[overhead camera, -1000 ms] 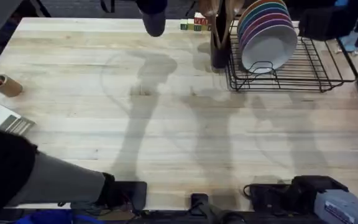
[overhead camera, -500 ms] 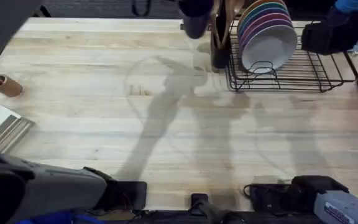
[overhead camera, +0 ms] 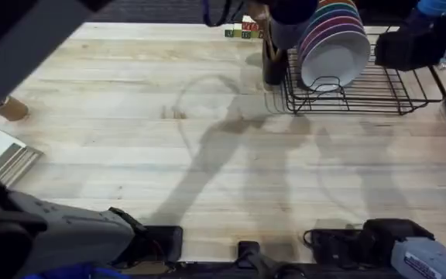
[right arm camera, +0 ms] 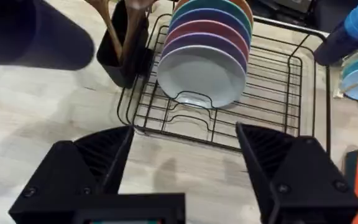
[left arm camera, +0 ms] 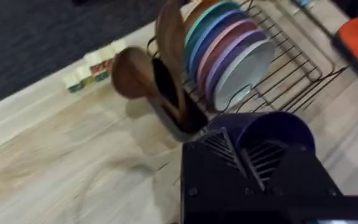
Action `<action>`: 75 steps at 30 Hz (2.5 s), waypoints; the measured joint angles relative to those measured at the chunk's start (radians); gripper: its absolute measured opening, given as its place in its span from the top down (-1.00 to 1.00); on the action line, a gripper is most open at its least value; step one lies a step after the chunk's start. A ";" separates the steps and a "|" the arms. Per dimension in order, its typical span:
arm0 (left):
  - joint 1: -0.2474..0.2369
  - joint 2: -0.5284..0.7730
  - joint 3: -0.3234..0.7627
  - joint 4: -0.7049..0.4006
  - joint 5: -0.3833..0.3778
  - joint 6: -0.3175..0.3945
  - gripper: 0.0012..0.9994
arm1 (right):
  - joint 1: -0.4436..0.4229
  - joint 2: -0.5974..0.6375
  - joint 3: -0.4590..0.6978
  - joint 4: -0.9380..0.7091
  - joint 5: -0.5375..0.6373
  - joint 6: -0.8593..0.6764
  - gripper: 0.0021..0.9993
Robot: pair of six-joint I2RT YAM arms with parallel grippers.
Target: Pick up the cup on the table and put them onto the rack.
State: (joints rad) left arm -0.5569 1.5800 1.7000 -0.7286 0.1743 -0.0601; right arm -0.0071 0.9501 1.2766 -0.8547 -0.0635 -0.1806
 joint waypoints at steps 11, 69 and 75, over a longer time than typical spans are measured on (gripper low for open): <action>-0.067 0.156 0.000 0.069 0.045 0.000 0.92 | 0.000 0.000 0.000 0.000 0.000 0.000 -0.99; -0.099 0.424 0.000 0.143 0.091 -0.136 0.92 | 0.000 0.000 0.000 0.000 0.000 0.000 -0.99; -0.146 0.424 0.000 0.146 0.029 -0.140 0.92 | 0.000 0.000 0.000 0.000 0.000 0.000 -0.99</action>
State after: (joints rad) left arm -0.7032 2.0041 1.7000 -0.5827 0.2029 -0.1997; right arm -0.0071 0.9501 1.2766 -0.8547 -0.0635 -0.1810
